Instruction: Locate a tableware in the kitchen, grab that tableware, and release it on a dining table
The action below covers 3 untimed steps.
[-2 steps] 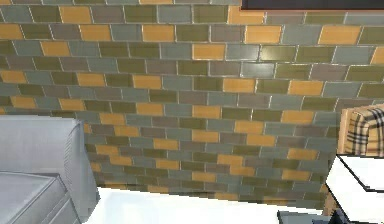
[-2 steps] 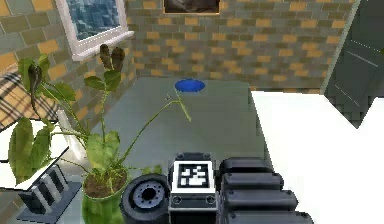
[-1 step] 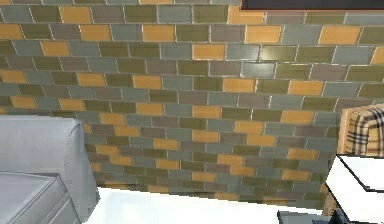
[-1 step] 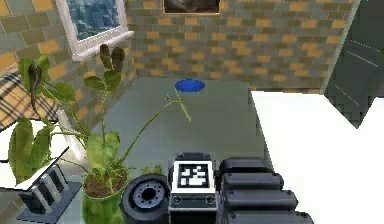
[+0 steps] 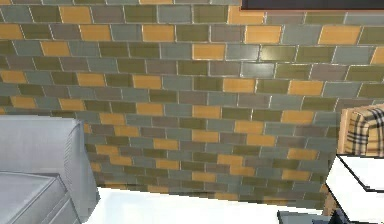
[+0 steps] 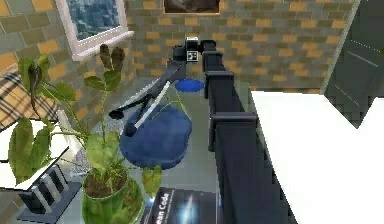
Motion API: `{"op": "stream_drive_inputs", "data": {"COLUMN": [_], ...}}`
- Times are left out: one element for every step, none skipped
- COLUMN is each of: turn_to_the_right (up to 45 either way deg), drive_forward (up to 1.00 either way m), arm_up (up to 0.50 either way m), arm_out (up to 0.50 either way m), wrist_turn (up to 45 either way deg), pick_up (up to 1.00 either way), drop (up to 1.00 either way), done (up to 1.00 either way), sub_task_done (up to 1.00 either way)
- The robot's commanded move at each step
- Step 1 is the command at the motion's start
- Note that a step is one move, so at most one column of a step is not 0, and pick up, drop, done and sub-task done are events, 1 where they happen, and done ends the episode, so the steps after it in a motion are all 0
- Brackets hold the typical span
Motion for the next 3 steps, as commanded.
{"op": "stream_drive_inputs", "data": {"turn_to_the_right": [0.0,0.0,0.0], "drive_forward": [0.00,0.00,0.00], "arm_up": [0.00,0.00,0.00], "arm_out": [0.00,0.00,0.00], "wrist_turn": [45.0,45.0,36.0], "pick_up": [0.00,0.00,0.00], "drop": [0.00,0.00,0.00], "done": [0.00,0.00,0.00], "sub_task_done": [0.00,0.00,0.00]}}
